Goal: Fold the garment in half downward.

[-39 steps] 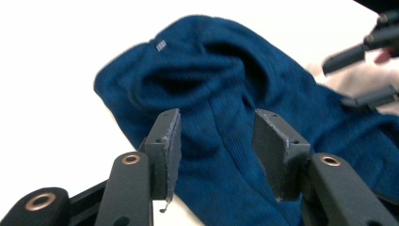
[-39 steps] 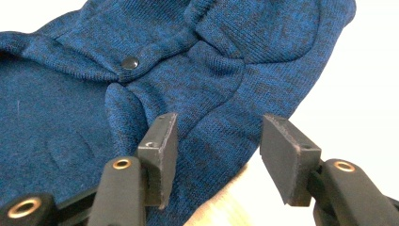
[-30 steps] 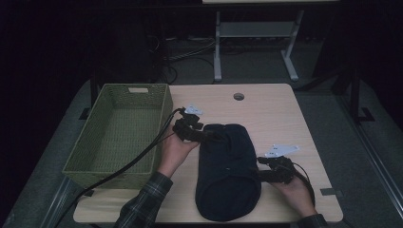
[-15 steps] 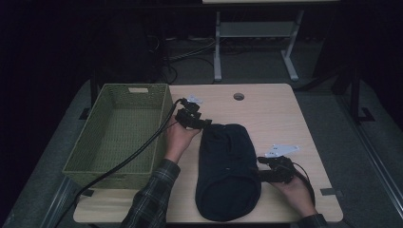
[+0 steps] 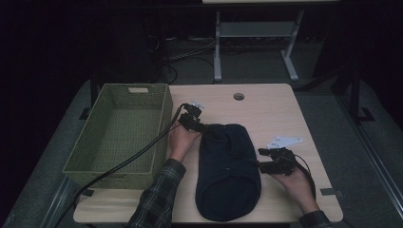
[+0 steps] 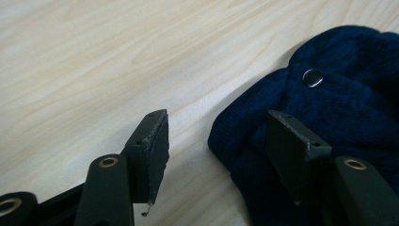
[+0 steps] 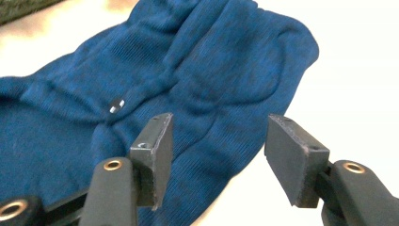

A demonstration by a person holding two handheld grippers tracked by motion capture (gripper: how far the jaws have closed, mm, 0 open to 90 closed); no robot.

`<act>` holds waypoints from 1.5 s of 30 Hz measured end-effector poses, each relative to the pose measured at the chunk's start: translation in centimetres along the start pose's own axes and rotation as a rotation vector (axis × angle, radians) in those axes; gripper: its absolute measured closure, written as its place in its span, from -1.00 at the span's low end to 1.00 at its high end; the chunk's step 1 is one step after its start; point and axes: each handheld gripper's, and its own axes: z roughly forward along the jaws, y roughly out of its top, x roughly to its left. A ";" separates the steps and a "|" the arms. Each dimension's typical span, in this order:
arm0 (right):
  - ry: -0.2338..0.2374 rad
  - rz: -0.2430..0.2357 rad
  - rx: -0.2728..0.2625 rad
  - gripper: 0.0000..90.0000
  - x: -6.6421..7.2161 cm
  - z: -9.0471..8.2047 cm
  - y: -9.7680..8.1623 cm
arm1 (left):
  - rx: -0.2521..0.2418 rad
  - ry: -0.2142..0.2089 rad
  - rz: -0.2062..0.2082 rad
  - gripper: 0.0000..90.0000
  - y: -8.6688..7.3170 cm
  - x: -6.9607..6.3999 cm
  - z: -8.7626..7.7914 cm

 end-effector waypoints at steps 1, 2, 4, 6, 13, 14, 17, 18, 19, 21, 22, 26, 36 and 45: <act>-0.003 -0.001 -0.001 -0.07 -0.3 0.0 0.4 | 0.011 0.005 0.008 -0.11 0.0 0.0 0.2; -0.006 0.001 0.002 -0.07 -0.6 0.1 0.9 | 0.012 0.006 0.007 -0.11 -0.1 0.0 0.3; 0.001 0.016 -0.008 -0.07 -1.4 0.4 1.7 | 0.018 0.006 0.011 -0.11 -0.1 0.0 0.4; 0.004 0.031 -0.016 -0.07 -2.2 0.8 2.6 | 0.022 0.011 0.019 -0.10 -0.1 0.0 0.5; -0.007 0.037 0.003 -0.06 -4.2 2.7 5.7 | 0.044 0.019 0.046 -0.08 -0.2 0.1 0.7; -0.008 0.037 0.010 -0.06 -4.4 3.0 6.1 | 0.044 0.020 0.045 -0.08 -0.3 0.0 0.7; -0.008 0.045 0.013 -0.05 -5.1 3.7 7.0 | 0.046 0.021 0.055 -0.06 -0.3 0.0 0.8; -0.012 0.044 0.010 -0.05 -5.2 4.0 7.3 | 0.045 0.019 0.054 -0.05 -0.3 0.0 0.8; -0.010 0.045 0.011 -0.05 -5.4 4.2 7.6 | 0.043 0.018 0.053 -0.04 -0.3 0.0 0.9; -0.009 0.048 0.020 -0.06 -5.5 4.5 7.9 | 0.037 0.017 0.045 -0.04 -0.4 0.0 0.9; -0.014 0.044 0.026 -0.05 -5.7 4.8 8.1 | 0.038 0.014 0.045 -0.04 -0.4 0.0 0.9; -0.035 0.042 0.033 -0.04 -6.6 6.0 9.1 | 0.035 0.013 0.033 -0.02 -0.4 0.0 1.0; -0.053 0.093 0.059 -0.01 -8.7 8.3 9.1 | 0.045 -0.003 0.021 0.01 -0.4 0.2 1.1; -0.039 0.126 0.114 0.00 -9.6 10.0 8.1 | 0.044 -0.016 0.012 0.09 -0.5 0.2 1.2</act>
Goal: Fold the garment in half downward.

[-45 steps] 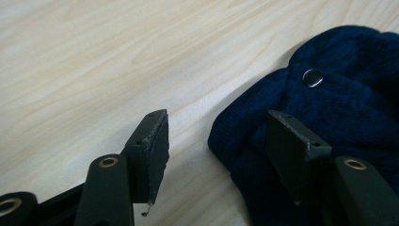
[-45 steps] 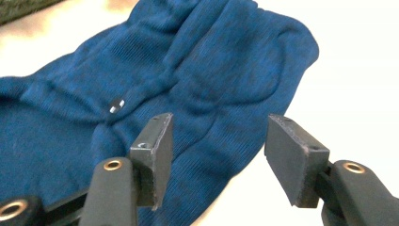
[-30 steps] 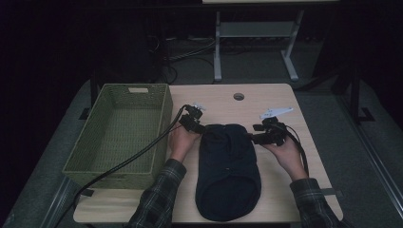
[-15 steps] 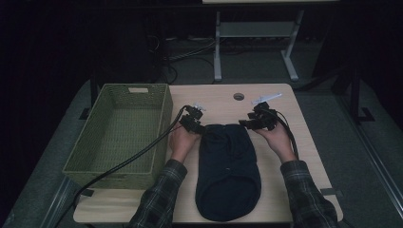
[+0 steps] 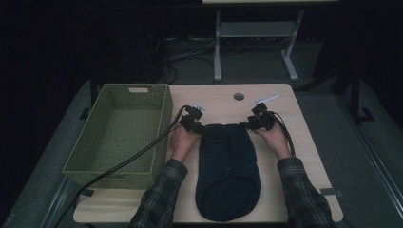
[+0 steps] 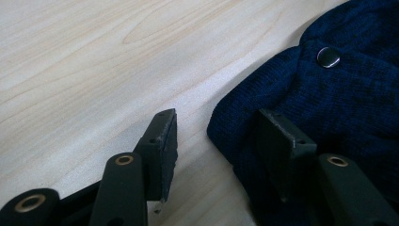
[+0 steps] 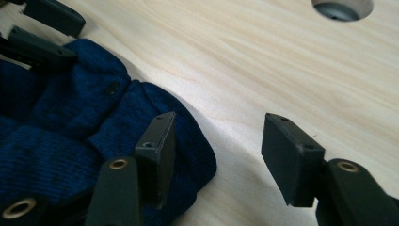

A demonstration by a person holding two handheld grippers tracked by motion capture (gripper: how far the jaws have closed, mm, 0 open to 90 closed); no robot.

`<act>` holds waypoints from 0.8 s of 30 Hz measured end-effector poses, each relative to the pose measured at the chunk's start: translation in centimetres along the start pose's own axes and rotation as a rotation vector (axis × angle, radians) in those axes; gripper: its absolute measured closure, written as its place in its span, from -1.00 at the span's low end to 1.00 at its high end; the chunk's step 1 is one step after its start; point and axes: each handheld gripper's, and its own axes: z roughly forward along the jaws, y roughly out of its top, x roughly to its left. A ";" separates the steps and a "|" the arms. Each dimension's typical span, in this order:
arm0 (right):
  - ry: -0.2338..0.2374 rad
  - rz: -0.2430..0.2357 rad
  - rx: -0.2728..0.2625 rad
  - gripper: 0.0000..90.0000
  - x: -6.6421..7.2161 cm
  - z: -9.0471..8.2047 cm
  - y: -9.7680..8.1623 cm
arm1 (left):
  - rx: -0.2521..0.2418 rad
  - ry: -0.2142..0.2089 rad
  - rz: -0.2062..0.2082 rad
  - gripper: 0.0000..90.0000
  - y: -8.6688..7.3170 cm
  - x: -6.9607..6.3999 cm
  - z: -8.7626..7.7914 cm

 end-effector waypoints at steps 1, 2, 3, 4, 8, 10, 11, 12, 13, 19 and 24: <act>-0.001 0.000 0.009 0.01 0.0 0.2 -0.1 | 0.000 -0.003 0.000 0.10 0.0 0.0 0.0; 0.000 0.004 0.016 0.02 0.0 0.4 -0.1 | 0.000 -0.006 -0.001 0.11 0.0 0.0 0.0; 0.013 0.006 0.022 0.03 -0.1 0.7 -0.2 | -0.002 -0.011 -0.002 0.13 0.0 0.0 0.0; 0.017 0.006 0.026 0.03 -0.1 0.8 -0.3 | -0.001 -0.016 -0.002 0.16 0.0 0.0 0.0; 0.028 -0.008 0.047 0.09 0.1 1.2 -0.3 | -0.002 -0.029 -0.011 0.23 0.0 0.1 0.0; 0.039 -0.010 0.060 0.13 0.1 1.3 -0.5 | -0.001 -0.040 -0.020 0.29 0.0 0.1 0.0; 0.046 -0.008 0.062 0.16 0.1 1.3 -0.5 | 0.000 -0.044 -0.027 0.33 0.0 0.1 0.0; 0.057 -0.003 0.067 0.21 0.1 1.4 -0.6 | 0.006 -0.056 -0.027 0.38 0.0 0.1 0.0; 0.065 -0.001 0.070 0.26 0.0 1.4 -0.6 | 0.006 -0.056 -0.031 0.45 0.0 0.0 0.0; 0.076 -0.024 0.094 0.66 0.8 1.7 -0.5 | 0.011 -0.066 -0.040 0.70 0.0 -0.2 -0.1; 0.052 -0.036 0.106 0.82 1.3 1.6 -0.2 | 0.013 -0.058 -0.060 0.79 0.1 -0.3 -0.2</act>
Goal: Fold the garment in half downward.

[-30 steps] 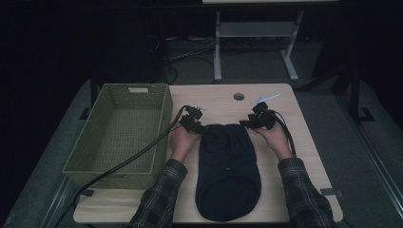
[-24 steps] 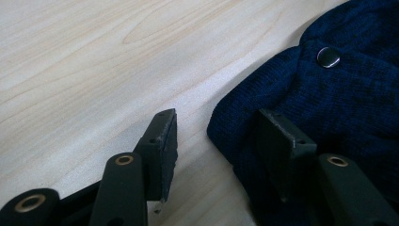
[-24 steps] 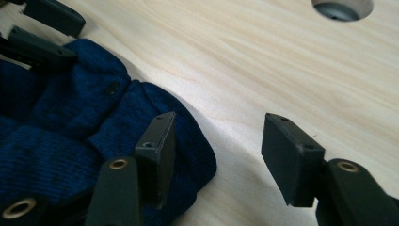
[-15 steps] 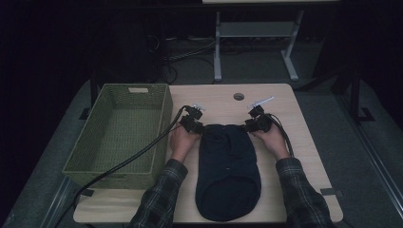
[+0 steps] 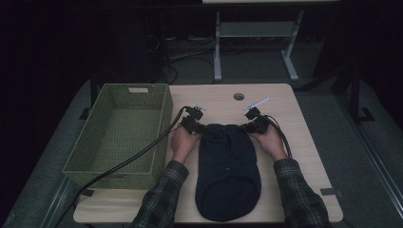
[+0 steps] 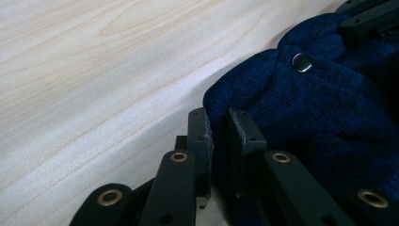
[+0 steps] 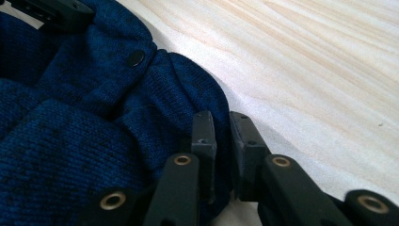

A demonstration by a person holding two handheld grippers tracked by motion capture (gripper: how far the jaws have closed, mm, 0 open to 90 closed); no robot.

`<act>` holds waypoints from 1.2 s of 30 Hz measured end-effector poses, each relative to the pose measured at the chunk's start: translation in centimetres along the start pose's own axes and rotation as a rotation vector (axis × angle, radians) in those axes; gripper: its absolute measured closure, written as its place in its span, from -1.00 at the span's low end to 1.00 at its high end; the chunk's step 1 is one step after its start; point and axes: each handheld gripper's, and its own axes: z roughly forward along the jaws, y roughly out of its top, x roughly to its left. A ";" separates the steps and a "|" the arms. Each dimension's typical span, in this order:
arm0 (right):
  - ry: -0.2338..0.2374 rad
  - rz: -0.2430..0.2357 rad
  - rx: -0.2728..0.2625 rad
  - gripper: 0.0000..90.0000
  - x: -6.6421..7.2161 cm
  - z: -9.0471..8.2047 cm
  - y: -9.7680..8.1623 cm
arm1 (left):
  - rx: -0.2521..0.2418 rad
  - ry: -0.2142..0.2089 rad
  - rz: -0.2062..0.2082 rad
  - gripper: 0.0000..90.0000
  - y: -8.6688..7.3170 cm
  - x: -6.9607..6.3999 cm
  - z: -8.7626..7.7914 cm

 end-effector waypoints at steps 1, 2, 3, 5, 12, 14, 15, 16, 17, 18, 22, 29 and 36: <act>-0.004 -0.005 -0.001 0.83 0.1 0.0 0.1 | 0.000 0.001 -0.002 0.80 0.0 0.0 -0.1; -0.011 -0.010 -0.001 0.85 0.1 -0.1 0.1 | -0.001 0.001 -0.009 0.80 0.0 0.0 -0.1; -0.023 -0.018 -0.004 0.86 0.1 -0.2 0.2 | -0.002 -0.001 -0.011 0.81 0.1 0.1 -0.3; -0.034 -0.024 -0.016 0.87 0.1 -0.5 0.3 | -0.012 0.009 -0.010 0.82 0.3 0.0 -0.5; -0.051 -0.028 -0.094 0.88 -0.1 -2.2 0.8 | -0.083 0.048 0.023 0.83 1.6 -0.7 -2.7; -0.055 -0.035 -0.106 0.88 -0.1 -2.7 1.3 | -0.105 0.073 0.043 0.83 1.9 -1.1 -3.3; -0.058 -0.038 -0.111 0.88 0.0 -3.0 1.6 | -0.126 0.092 0.050 0.83 2.2 -1.3 -3.9; -0.066 -0.047 -0.129 0.88 0.2 -3.6 2.1 | -0.135 0.099 0.055 0.83 2.3 -1.3 -4.1; -0.075 -0.056 -0.142 0.88 0.3 -3.9 2.3 | -0.147 0.108 0.057 0.83 2.4 -1.4 -4.4; -0.071 -0.055 -0.142 0.88 0.3 -4.2 2.6 | -0.160 0.115 0.061 0.83 2.5 -1.4 -4.8; -0.089 -0.086 -0.175 0.88 0.7 -5.6 3.9 | -0.212 0.143 0.075 0.83 3.0 -1.6 -6.0; -0.117 -0.118 -0.236 0.88 1.4 -7.1 5.0 | -0.287 0.196 0.115 0.83 3.9 -2.1 -8.2; -0.132 -0.154 -0.253 0.88 2.4 -7.5 4.8 | -0.287 0.215 0.147 0.83 3.3 -2.7 -8.3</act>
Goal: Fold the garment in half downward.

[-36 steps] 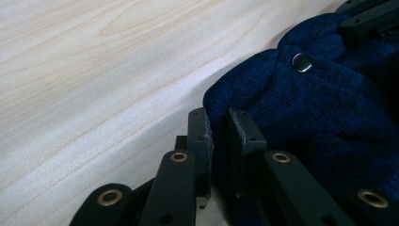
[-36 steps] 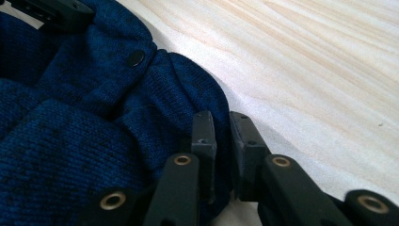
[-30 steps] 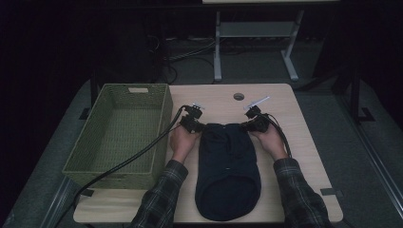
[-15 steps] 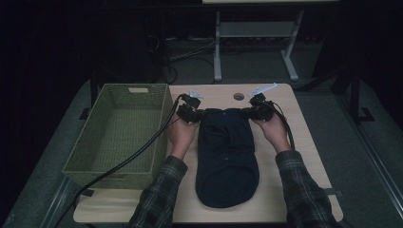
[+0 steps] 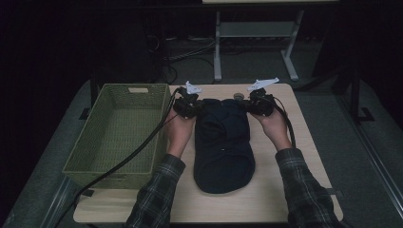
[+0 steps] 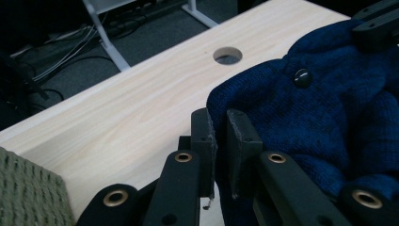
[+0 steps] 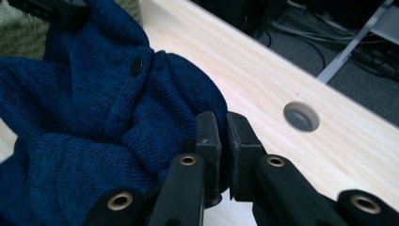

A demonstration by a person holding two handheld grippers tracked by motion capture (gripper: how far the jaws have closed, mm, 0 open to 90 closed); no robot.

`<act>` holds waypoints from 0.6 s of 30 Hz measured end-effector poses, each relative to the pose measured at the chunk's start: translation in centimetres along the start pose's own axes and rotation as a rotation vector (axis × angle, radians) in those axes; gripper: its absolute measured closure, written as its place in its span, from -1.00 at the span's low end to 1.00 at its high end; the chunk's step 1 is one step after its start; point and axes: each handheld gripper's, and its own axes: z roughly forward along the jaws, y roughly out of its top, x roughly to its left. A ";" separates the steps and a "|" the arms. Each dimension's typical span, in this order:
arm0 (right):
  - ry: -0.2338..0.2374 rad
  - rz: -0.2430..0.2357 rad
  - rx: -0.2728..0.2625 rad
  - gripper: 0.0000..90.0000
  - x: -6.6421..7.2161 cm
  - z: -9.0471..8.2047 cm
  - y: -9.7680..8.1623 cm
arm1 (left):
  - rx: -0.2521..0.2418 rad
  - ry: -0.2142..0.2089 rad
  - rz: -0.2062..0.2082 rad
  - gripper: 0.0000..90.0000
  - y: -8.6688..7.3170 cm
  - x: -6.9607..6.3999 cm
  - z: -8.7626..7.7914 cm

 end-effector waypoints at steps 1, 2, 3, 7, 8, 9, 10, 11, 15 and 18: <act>0.008 0.003 0.004 0.88 0.1 0.2 -0.4 | 0.000 -0.002 -0.001 0.83 -0.2 -0.2 0.0; 0.009 0.008 0.008 0.88 0.2 0.2 -0.6 | 0.005 -0.005 0.010 0.83 -0.5 -0.3 0.0; 0.018 0.011 0.005 0.88 0.3 0.3 -1.1 | 0.004 -0.008 0.012 0.83 -0.7 -0.4 -0.1; 0.030 0.015 -0.013 0.88 0.7 -0.3 -2.0 | -0.006 -0.023 0.021 0.82 -0.9 -0.8 -0.7; 0.033 0.016 -0.017 0.88 0.8 -0.5 -2.0 | -0.008 -0.025 0.026 0.82 -1.0 -1.0 -0.9; 0.033 0.014 -0.022 0.88 0.9 -0.8 -2.1 | -0.009 -0.027 0.030 0.82 -1.0 -1.1 -1.2; 0.037 0.012 -0.024 0.87 1.0 -1.1 -2.2 | -0.011 -0.027 0.040 0.82 -1.0 -1.3 -1.4; 0.044 0.010 -0.026 0.87 1.1 -1.3 -2.3 | -0.017 -0.031 0.043 0.82 -1.1 -1.4 -1.7; 0.052 0.002 -0.045 0.86 1.7 -2.2 -2.6 | -0.021 -0.049 0.044 0.81 -1.4 -1.7 -2.5; 0.069 0.001 -0.047 0.84 2.2 -2.8 -3.0 | -0.012 -0.056 0.051 0.81 -1.7 -2.2 -3.0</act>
